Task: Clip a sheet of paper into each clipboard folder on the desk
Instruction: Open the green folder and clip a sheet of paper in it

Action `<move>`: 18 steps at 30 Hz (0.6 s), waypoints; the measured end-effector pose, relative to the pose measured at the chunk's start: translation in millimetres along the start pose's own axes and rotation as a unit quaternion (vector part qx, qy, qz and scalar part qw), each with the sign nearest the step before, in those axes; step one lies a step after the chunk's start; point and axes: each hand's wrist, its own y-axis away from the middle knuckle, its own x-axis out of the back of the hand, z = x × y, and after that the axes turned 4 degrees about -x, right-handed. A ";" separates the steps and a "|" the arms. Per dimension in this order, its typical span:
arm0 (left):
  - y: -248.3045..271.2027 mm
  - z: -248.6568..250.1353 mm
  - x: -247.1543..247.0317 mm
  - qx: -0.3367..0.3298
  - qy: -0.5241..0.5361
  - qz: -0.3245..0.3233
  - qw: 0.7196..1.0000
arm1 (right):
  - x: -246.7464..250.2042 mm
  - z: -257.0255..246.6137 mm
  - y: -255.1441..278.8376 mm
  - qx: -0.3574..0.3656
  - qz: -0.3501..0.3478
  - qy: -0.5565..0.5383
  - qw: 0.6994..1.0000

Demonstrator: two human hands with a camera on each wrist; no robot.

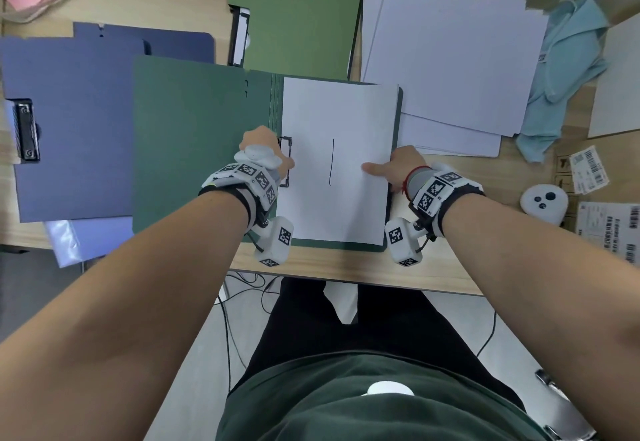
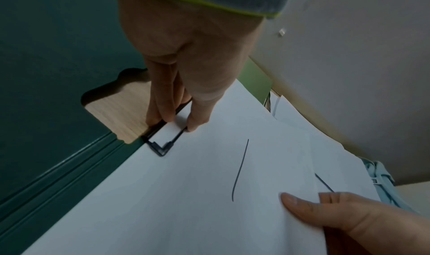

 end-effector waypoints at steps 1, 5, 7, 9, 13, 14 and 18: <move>-0.4 0.5 0.4 0.001 -0.013 -0.006 1.000 | 3.3 3.5 0.5 -0.003 0.004 0.000 1.000; 0.9 -0.5 1.4 -0.002 -0.041 -0.017 0.999 | 19.4 12.8 5.4 -0.050 0.022 0.016 0.998; 7.8 -1.8 3.5 -0.009 -0.047 -0.019 0.999 | 27.9 5.9 13.8 -0.042 0.044 0.055 0.997; 12.5 -6.0 9.6 -0.021 -0.047 -0.015 0.999 | 31.7 -10.4 21.9 -0.014 0.054 0.028 0.998; 16.3 -37.7 35.5 0.020 0.018 0.040 0.999 | 17.0 -70.0 45.1 0.080 0.044 -0.025 0.996; 16.7 -47.7 41.0 0.023 0.028 0.062 0.997 | 11.5 -84.8 49.7 0.108 0.040 -0.005 0.993; 23.9 -98.4 60.1 0.096 0.039 0.141 0.985 | -21.2 -129.6 62.6 0.170 0.011 0.098 0.981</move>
